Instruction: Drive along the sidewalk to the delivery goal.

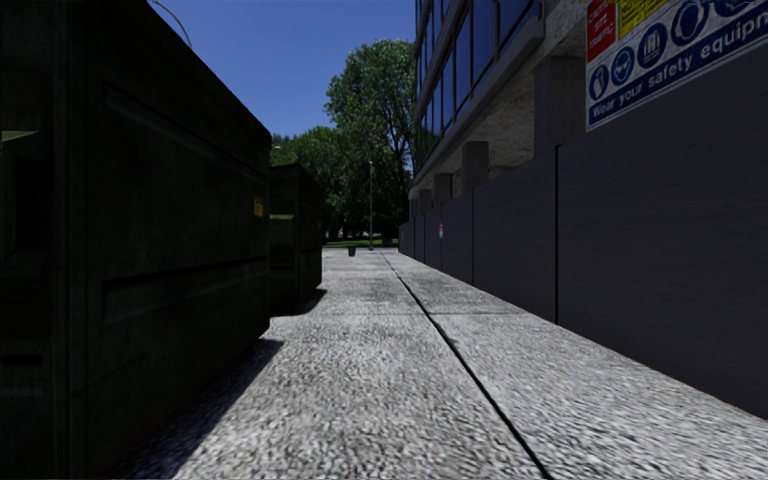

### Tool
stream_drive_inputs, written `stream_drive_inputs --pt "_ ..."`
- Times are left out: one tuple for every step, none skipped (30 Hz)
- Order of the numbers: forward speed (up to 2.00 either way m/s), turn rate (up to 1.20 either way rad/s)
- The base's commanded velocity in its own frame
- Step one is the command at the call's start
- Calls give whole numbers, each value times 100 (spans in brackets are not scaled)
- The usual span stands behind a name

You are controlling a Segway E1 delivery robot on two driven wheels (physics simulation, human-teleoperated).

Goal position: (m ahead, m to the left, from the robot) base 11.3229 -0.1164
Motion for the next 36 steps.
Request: stream_drive_inputs --pt "200 0" --pt "200 0" --pt "200 0" --pt "200 0" --pt "200 0" --pt "200 0" --pt "200 0" --pt "200 0" --pt "200 0" --pt "200 0" --pt "200 0" --pt "200 0" --pt "200 0" --pt "200 0" --pt "200 0" --pt "200 0" --pt "200 0" --pt "200 0" --pt "200 0" --pt "200 0" --pt "200 0" --pt "200 0" --pt "200 0" --pt "200 0" --pt "200 0" --pt "200 0" --pt "200 0" --pt "200 0" --pt "200 0" --pt "200 0" --pt "200 0" --pt "200 0" --pt "200 0" --pt "200 0" --pt "200 0" --pt "200 0"
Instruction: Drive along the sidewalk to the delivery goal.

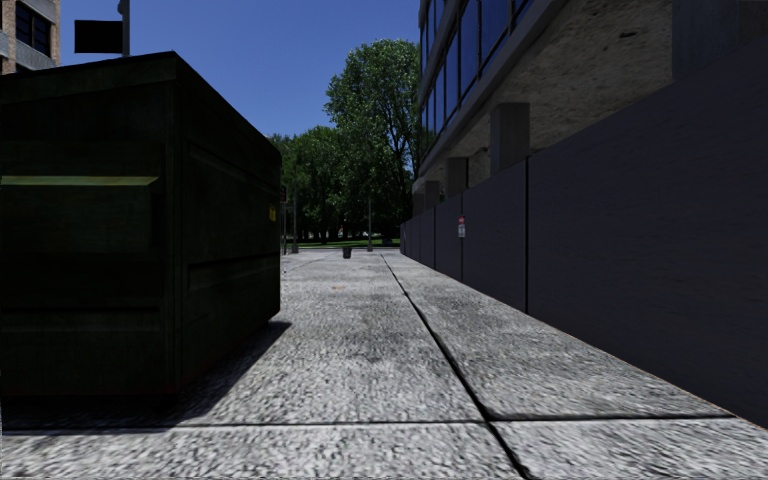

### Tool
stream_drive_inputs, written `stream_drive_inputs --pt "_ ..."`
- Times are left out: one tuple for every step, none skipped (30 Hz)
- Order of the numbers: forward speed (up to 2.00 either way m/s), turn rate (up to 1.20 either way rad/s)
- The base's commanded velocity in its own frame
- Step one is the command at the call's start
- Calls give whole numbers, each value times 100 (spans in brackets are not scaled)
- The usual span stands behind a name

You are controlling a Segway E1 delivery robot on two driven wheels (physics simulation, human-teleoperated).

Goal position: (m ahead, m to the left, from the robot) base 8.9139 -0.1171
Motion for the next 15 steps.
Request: stream_drive_inputs --pt "200 0" --pt "200 0" --pt "200 0" --pt "200 0" --pt "200 0" --pt "200 0" --pt "200 0" --pt "200 0" --pt "200 0" --pt "200 0" --pt "200 0" --pt "200 0" --pt "200 0" --pt "200 0" --pt "200 0"
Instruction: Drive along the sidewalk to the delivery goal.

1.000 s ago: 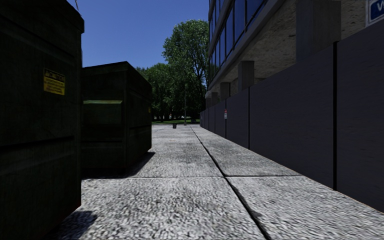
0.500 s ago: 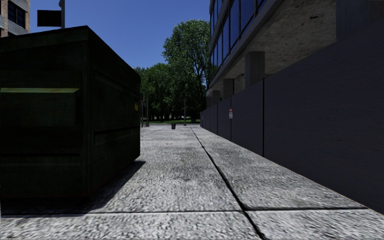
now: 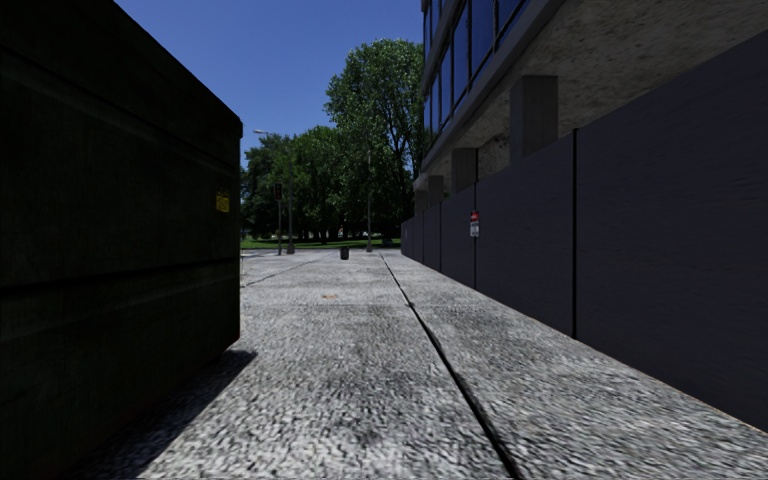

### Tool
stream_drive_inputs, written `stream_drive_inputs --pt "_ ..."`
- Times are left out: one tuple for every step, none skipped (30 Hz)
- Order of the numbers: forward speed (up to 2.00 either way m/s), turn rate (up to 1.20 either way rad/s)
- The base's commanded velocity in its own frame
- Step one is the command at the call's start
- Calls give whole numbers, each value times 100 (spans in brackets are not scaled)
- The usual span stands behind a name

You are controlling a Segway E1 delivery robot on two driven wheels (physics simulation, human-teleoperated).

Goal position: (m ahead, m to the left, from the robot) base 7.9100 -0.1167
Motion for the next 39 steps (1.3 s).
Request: stream_drive_inputs --pt "200 0" --pt "200 0" --pt "200 0" --pt "200 0" --pt "200 0" --pt "200 0" --pt "200 0" --pt "200 0" --pt "200 0" --pt "200 0" --pt "200 0" --pt "200 0" --pt "200 0" --pt "200 0" --pt "200 0" --pt "200 0" --pt "200 0" --pt "200 0" --pt "200 0" --pt "200 0" --pt "200 0" --pt "200 0" --pt "200 0" --pt "200 0" --pt "200 0" --pt "200 0" --pt "200 0" --pt "200 0" --pt "200 0" --pt "200 0" --pt "200 0" --pt "200 0" --pt "200 0" --pt "200 0" --pt "200 0" --pt "200 0" --pt "200 0" --pt "200 0" --pt "200 0"
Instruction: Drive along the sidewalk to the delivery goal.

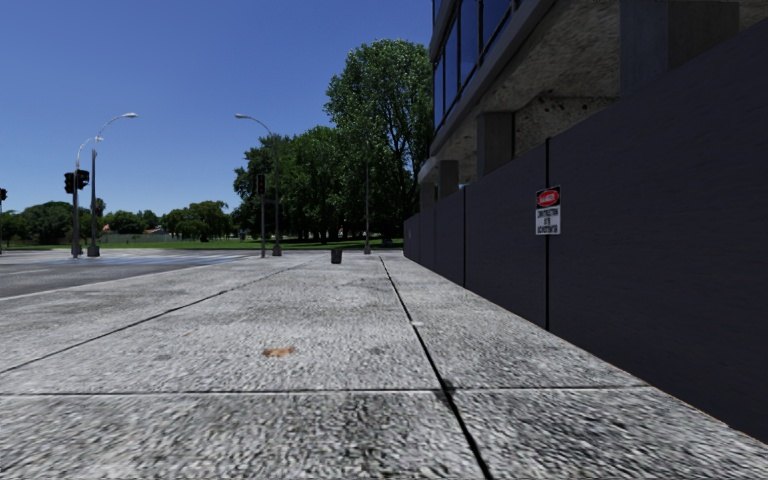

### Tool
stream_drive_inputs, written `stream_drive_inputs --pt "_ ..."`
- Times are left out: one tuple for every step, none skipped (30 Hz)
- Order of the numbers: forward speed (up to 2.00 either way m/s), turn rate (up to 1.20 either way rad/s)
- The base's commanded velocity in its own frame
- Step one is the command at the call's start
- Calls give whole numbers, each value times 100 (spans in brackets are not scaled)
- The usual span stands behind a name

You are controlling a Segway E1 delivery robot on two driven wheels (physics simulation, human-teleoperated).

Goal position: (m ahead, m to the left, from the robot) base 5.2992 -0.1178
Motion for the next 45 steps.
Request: stream_drive_inputs --pt "200 0" --pt "200 0" --pt "200 0" --pt "200 0" --pt "200 0" --pt "200 0" --pt "200 0" --pt "200 0" --pt "200 0" --pt "200 0" --pt "200 0" --pt "200 0" --pt "200 0" --pt "200 0" --pt "200 0" --pt "200 0" --pt "200 0" --pt "200 0" --pt "200 0" --pt "200 0" --pt "200 0" --pt "200 0" --pt "200 0" --pt "200 0" --pt "200 0" --pt "200 0" --pt "200 0" --pt "200 0" --pt "200 0" --pt "200 0" --pt "200 0" --pt "200 0" --pt "200 0" --pt "200 0" --pt "200 0" --pt "200 0" --pt "200 0" --pt "200 0" --pt "200 0" --pt "200 0" --pt "200 0" --pt "200 0" --pt "200 0" --pt "200 0" --pt "200 0"
